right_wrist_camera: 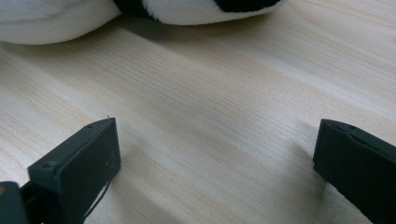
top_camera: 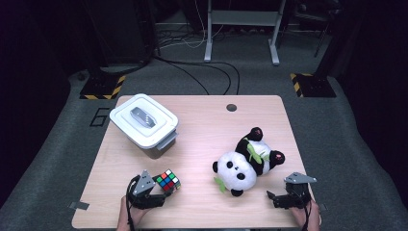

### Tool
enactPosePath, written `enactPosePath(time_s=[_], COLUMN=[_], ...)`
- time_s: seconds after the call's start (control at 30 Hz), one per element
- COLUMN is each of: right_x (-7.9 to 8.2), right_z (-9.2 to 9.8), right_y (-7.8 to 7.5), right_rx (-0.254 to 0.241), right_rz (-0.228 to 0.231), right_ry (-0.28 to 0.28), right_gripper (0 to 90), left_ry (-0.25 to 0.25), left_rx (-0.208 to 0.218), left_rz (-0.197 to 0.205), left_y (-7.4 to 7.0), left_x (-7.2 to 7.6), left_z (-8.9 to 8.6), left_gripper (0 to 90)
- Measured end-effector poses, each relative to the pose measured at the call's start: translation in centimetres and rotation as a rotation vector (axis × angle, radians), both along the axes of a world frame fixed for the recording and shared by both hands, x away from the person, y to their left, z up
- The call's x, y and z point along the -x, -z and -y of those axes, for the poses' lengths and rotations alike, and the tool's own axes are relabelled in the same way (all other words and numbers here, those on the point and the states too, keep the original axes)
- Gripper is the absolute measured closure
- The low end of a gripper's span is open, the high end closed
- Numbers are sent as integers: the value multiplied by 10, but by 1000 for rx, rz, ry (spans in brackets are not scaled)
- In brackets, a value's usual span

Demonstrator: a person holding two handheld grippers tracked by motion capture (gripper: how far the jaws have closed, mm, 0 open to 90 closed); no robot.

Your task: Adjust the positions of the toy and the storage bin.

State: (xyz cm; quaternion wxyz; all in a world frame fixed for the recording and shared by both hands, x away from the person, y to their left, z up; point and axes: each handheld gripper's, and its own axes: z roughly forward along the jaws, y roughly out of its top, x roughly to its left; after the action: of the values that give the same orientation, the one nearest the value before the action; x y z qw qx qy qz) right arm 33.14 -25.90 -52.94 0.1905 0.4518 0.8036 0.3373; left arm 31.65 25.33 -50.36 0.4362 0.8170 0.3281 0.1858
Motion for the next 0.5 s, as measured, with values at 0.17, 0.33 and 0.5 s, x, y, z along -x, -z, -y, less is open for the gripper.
enactPosePath(time_s=[0.17,0.33,0.5], right_x=[0,0,0], right_z=[0,-1,-1], right_y=[0,0,0], right_rx=[3,1,0], right_rz=[2,0,0], right_ry=[0,4,5], right_gripper=[1,1,1], left_ry=[-31,-74,-122], left_rx=[9,29,27], left_rz=[0,7,4], left_y=[2,3,6], left_x=[1,3,5], left_z=[-13,-24,-35], left_gripper=[341,341,341])
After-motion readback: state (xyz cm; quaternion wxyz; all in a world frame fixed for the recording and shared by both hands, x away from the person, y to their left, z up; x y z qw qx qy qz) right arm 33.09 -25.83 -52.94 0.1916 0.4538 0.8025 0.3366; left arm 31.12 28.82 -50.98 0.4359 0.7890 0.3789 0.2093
